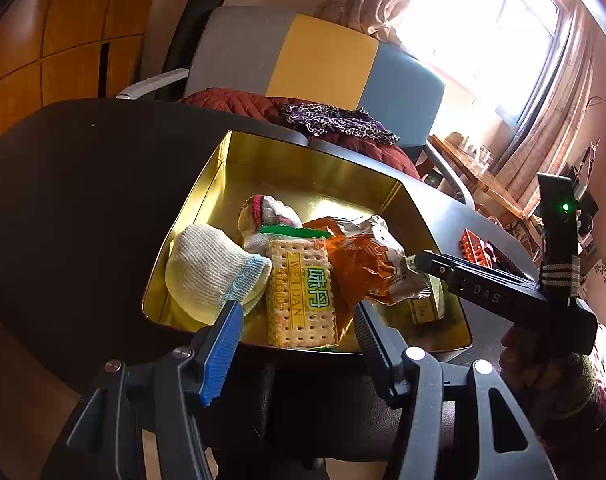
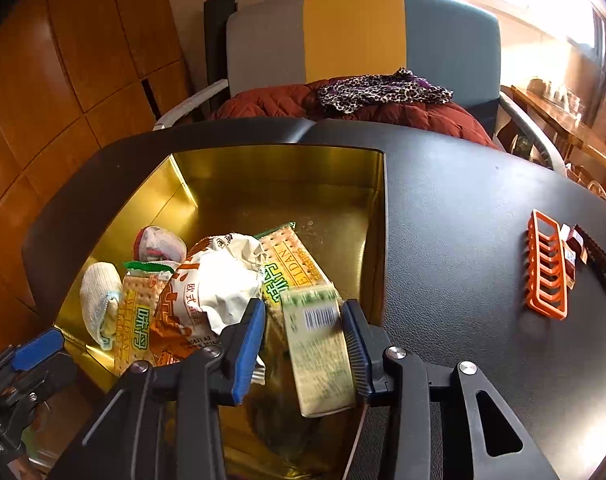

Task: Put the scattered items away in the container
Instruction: 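Carry the tea box into the tray and open the right gripper, then grasp the orange plastic rack with the left gripper while the right moves to the chocolates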

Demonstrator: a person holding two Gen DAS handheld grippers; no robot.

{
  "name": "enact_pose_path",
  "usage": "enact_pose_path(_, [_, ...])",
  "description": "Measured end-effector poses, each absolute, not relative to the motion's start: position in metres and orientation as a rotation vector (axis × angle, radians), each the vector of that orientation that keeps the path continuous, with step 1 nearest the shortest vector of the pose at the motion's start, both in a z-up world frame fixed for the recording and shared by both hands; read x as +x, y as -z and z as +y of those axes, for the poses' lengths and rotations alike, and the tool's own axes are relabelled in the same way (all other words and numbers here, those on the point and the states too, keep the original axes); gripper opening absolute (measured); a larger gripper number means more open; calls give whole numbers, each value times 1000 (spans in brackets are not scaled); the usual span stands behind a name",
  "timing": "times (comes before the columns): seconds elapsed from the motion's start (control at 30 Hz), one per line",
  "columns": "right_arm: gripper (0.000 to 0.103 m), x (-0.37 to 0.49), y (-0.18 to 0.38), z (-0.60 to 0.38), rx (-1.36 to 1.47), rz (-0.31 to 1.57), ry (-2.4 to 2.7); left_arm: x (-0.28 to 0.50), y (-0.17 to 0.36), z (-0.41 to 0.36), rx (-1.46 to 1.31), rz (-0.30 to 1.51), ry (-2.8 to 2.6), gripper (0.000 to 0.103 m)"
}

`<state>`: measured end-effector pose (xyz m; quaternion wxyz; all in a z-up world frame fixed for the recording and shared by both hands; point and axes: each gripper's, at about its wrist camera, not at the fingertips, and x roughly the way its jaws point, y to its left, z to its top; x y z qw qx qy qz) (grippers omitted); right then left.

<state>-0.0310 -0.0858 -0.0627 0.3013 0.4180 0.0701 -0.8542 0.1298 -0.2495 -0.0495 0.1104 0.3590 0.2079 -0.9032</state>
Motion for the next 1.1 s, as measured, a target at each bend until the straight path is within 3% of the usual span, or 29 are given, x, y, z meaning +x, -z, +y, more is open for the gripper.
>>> enact_pose_path(0.13, [50,-30,57,-60,1096,100,2300,127,41,-242,1060,578,2678,59])
enact_pose_path(0.53, [50,-77,81,118,1218,-36,2578,58,7,-146,1213,334,2892,59])
enact_pose_path(0.7, [34,-109,81,173,1223,-102,2595,-3,4,-84,1338,293,2968,59])
enact_pose_path(1.1, [35,-132,112,216,1252,-200,2626,-142,46,14,1579,93,2932,59])
